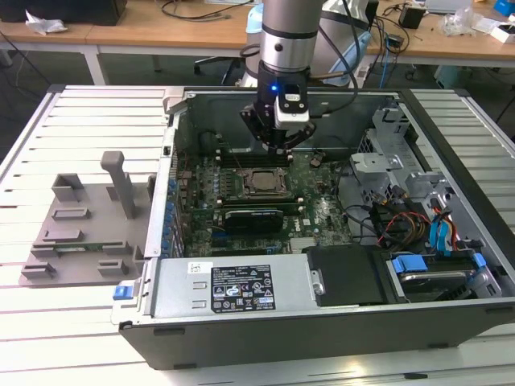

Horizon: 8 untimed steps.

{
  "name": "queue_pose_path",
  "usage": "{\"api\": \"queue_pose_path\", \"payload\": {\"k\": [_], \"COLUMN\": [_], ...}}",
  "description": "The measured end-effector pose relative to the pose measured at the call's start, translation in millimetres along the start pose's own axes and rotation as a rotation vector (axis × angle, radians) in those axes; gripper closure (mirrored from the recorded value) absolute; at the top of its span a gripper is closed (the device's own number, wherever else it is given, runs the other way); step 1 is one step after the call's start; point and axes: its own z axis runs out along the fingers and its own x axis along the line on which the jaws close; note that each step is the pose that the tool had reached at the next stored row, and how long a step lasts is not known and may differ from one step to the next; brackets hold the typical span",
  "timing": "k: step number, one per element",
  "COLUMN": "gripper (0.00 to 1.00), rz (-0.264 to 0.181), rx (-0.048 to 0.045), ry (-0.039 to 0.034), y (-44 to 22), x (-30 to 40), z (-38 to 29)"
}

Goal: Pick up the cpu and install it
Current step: 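Install the first cpu locking lever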

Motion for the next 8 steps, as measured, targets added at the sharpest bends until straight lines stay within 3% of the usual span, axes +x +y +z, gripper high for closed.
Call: {"api": "queue_pose_path", "payload": {"k": [8], "gripper": [0.89], "rz": [-0.080], "rx": [-0.0022], "ry": [-0.0072], "y": [0.0], "x": [0.0], "z": [0.0]}}
